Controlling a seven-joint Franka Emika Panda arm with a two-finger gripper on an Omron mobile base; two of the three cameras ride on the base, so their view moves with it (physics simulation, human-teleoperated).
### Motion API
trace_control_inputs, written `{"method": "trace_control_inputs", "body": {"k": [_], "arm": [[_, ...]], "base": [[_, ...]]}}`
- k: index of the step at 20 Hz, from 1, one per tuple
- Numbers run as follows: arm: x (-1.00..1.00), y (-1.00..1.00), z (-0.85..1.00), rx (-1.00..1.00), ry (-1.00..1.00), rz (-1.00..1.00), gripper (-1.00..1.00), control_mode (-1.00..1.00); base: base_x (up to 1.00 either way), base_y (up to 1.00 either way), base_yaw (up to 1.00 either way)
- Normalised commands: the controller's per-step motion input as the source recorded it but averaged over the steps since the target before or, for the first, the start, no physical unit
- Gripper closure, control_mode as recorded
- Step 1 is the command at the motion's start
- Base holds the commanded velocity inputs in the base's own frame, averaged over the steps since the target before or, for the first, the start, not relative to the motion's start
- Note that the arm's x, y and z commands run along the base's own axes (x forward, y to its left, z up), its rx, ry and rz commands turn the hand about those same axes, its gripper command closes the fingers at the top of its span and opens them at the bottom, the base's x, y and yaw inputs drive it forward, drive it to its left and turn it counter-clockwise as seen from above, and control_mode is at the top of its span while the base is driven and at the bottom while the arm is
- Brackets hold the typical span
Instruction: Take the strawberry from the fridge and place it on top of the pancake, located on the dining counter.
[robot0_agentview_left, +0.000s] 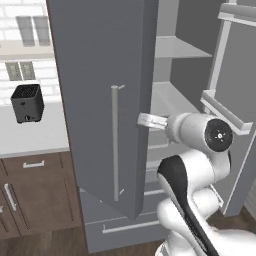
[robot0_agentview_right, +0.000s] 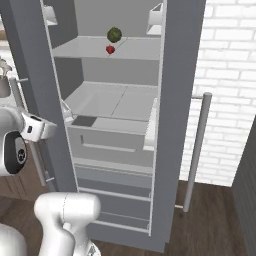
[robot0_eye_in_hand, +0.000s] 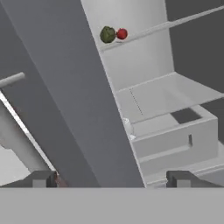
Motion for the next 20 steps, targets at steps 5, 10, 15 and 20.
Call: {"method": "trace_control_inputs", "body": {"k": [5, 10, 15, 20], "arm": [[0.00, -0.83, 0.00, 0.21, 0.06, 0.13, -1.00, -1.00], [0.24, -0.43, -0.15, 0.19, 0.01, 0.19, -1.00, -1.00], [0.66, -0.05, -0.02, 0.23, 0.07, 0.07, -1.00, -1.00], [0.75, 0.00, -0.01, 0.20, 0.14, 0.09, -1.00, -1.00]], "base": [[0.00, 0.00, 0.00], [0.00, 0.00, 0.00], [0.00, 0.00, 0.00], [0.00, 0.00, 0.00]]}}
